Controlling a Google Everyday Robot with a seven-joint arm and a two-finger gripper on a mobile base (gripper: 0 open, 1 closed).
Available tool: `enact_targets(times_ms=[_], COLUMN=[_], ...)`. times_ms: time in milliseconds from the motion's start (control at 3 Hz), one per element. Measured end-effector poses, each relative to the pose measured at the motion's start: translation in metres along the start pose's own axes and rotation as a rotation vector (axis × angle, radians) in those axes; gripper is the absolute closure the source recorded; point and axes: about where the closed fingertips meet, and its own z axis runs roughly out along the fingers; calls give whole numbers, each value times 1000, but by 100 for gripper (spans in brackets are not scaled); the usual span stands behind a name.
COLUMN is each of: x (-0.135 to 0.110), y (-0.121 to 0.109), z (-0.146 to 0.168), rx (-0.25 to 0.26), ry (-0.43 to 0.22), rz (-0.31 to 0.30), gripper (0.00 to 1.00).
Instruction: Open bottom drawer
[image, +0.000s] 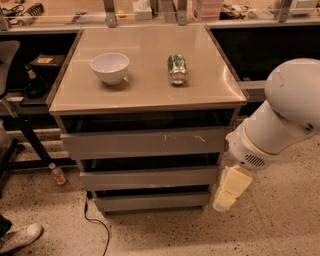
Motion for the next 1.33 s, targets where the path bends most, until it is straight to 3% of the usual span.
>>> enact_targets(times_ms=[667,1000,1333], x=[-3,5,26], y=[5,19,26], z=[8,60,124], rx=[-25,-100,-147], ry=[-23,-60,-67], rz=[-13,-21,21], gripper=[0,0,0])
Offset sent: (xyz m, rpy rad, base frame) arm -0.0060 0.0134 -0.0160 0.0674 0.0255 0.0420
